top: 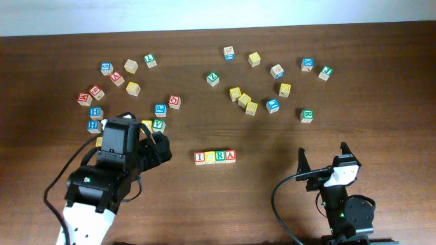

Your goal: Spell out ICRA

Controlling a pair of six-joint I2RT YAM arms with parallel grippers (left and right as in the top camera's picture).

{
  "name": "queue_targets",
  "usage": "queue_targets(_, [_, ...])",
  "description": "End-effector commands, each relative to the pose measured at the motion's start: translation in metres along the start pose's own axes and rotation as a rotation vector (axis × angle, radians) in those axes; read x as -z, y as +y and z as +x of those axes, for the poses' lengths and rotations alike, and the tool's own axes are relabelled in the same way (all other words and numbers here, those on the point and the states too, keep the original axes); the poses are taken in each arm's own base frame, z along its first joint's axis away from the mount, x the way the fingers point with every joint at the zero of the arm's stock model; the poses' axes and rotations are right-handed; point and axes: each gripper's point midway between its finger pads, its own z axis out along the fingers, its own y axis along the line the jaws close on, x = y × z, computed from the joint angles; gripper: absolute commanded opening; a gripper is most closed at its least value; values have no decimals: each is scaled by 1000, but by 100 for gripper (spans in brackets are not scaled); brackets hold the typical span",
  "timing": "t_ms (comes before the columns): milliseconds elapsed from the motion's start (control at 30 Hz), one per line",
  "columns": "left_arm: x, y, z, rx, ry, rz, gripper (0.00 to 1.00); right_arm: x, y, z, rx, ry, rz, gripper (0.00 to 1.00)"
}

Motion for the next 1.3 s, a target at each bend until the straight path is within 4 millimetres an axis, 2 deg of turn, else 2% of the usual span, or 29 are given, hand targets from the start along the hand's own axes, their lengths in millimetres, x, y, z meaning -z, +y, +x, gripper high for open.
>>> queue_targets(0, [4, 1, -8, -1, -26, -6, 99, 0, -1, 2, 4, -1, 6, 98])
queue_targets(1167, [4, 1, -7, -1, -26, -6, 99, 0, -1, 2, 4, -1, 6, 99])
queue_targets(1267, [14, 6, -6, 0, -47, -17, 99, 0, -1, 2, 4, -1, 6, 98])
